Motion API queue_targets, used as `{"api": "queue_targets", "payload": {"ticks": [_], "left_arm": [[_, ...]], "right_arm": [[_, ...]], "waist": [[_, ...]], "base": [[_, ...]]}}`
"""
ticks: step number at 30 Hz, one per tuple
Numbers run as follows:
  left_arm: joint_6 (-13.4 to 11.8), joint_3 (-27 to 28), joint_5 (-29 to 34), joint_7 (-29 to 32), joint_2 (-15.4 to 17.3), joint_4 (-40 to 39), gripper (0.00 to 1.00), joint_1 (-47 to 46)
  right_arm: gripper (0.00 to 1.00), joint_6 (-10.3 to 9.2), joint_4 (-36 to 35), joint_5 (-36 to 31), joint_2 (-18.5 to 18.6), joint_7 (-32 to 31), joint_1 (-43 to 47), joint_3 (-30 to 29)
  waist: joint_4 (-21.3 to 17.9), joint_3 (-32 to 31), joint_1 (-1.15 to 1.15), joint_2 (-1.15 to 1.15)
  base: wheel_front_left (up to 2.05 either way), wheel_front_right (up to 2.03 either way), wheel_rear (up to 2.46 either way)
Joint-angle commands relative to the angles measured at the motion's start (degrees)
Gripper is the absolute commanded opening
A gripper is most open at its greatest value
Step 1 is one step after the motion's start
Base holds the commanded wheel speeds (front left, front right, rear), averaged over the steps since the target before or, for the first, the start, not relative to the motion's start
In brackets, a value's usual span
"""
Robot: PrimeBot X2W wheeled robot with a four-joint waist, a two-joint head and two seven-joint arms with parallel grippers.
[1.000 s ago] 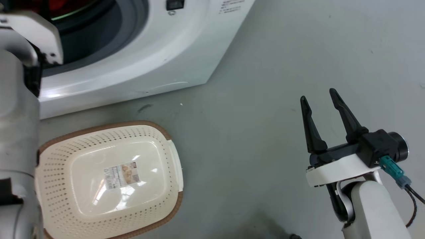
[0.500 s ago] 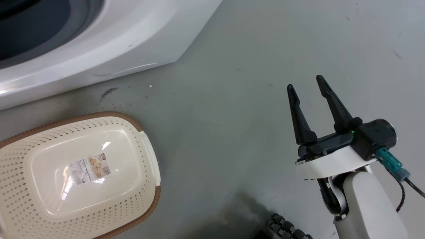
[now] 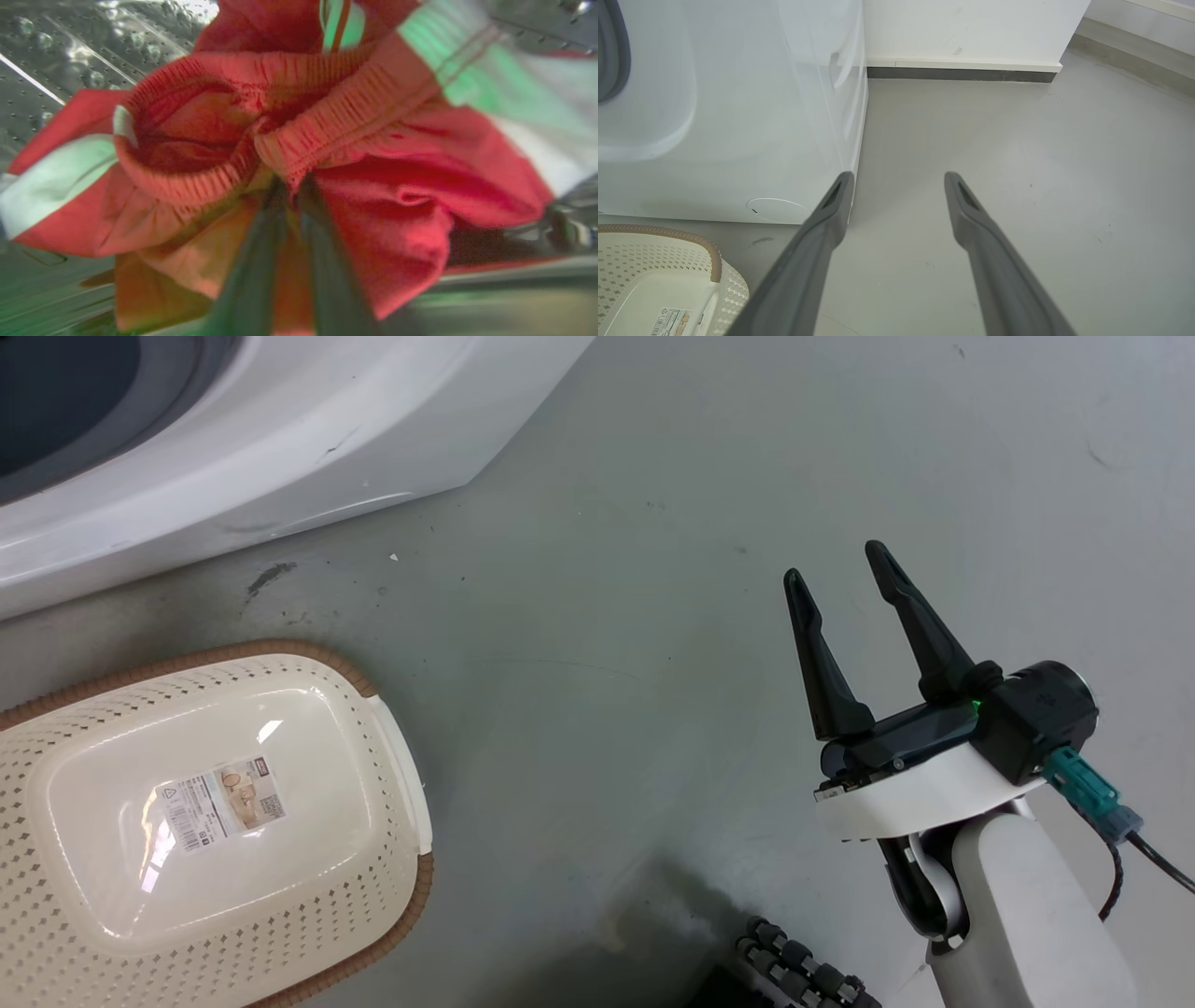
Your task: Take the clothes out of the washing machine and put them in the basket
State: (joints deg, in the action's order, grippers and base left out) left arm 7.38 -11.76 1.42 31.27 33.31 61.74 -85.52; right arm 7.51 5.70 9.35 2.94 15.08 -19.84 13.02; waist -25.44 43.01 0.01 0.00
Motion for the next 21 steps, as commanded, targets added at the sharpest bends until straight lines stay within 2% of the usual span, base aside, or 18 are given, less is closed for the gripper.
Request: {"api": "queue_targets", "payload": {"ticks": [1,4,12,14,21], "left_arm": [[-0.38,0.02,-0.2,-0.12,0.25,-0.85,0.0,-0.01],[-1.61,0.19,-0.72,-2.63,0.26,-3.31,0.0,1.78],[-5.81,2.26,-3.63,-17.94,-1.9,-9.93,0.0,8.97],[-6.16,2.62,-4.25,-19.73,-2.28,-10.12,0.0,10.18],[-8.62,5.18,-7.95,-33.5,-5.27,-10.09,0.0,17.77]], "right_arm": [[1.0,-0.05,-0.03,0.41,-0.11,0.1,-0.93,-0.02],[1.0,-0.05,0.18,0.22,-0.11,0.1,-1.06,-0.3],[1.0,-0.05,0.36,-0.89,-0.11,0.11,-1.29,-1.81],[1.0,-0.04,0.36,-1.11,-0.11,0.11,-1.38,-1.97],[1.0,-0.05,0.86,-2.63,-0.11,0.11,0.33,-3.17]], "waist": [[0.05,-0.13,-0.01,0.0],[0.33,-0.73,-0.01,0.0],[2.16,-2.99,-0.01,0.0],[2.33,-3.43,-0.01,0.0],[4.05,-7.97,-0.01,0.0]], "base": [[0.0,0.0,0.0],[0.0,0.0,0.0],[0.0,0.0,0.0],[0.0,0.0,0.0],[0.0,0.0,0.0]]}}
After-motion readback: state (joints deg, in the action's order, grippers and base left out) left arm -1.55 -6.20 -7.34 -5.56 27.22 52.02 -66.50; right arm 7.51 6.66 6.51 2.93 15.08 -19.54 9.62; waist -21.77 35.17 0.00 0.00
